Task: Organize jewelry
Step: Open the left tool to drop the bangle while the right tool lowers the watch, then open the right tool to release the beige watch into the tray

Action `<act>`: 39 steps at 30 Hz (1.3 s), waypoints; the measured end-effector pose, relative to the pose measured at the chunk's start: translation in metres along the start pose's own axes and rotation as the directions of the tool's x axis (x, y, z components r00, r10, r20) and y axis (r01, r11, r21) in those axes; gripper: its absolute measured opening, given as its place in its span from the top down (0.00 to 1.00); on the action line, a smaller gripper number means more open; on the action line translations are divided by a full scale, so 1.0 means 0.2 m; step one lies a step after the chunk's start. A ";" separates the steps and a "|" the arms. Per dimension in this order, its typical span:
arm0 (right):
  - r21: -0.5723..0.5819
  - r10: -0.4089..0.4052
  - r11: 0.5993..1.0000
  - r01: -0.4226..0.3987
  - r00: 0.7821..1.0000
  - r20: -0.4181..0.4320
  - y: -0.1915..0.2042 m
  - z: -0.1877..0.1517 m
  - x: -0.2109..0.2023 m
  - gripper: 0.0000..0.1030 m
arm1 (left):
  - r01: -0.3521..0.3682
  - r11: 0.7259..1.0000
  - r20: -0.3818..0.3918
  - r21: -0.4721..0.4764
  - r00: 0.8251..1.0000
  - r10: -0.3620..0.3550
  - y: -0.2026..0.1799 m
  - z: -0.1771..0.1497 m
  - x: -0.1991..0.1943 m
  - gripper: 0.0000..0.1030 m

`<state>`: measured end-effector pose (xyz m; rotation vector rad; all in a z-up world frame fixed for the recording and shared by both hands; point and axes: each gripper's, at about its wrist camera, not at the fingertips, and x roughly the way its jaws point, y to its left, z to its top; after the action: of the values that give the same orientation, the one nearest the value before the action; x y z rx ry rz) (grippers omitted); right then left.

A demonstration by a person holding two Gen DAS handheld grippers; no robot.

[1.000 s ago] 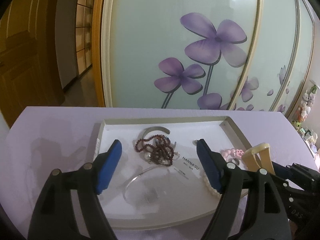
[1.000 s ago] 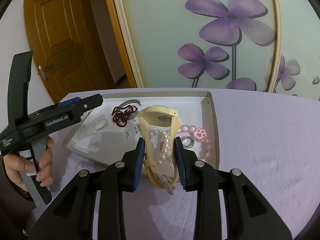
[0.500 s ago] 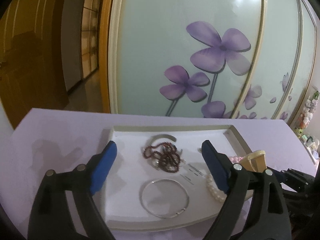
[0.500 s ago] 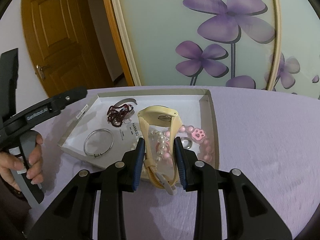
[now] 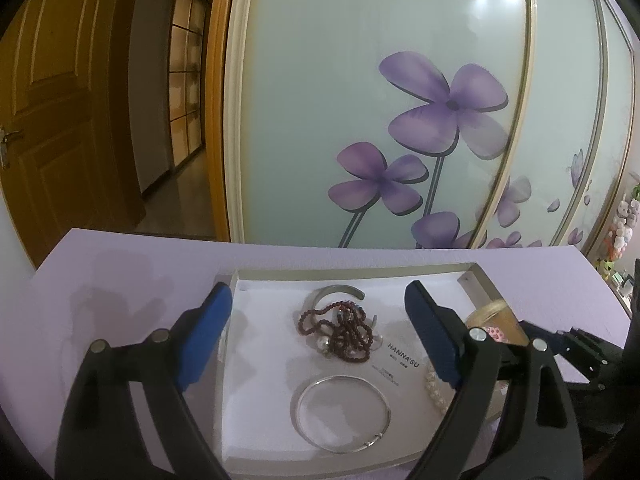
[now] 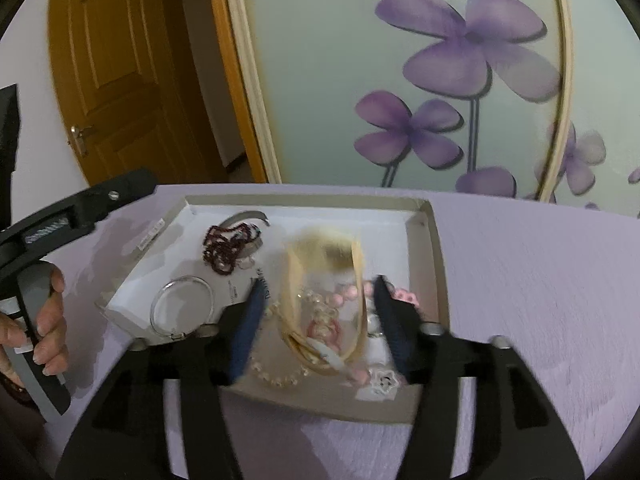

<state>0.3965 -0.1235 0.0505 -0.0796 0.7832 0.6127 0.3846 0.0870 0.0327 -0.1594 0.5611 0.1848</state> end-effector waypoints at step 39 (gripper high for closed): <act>0.018 0.015 1.000 -0.017 0.993 0.120 0.21 -0.28 -0.49 0.01 | 0.023 0.999 0.062 -0.032 0.998 -0.021 0.08 -0.36 -0.60 0.02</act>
<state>0.2844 -0.1523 0.0834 -0.0193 0.6741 0.6192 0.2445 0.0722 0.0367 -0.1910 0.4950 0.1764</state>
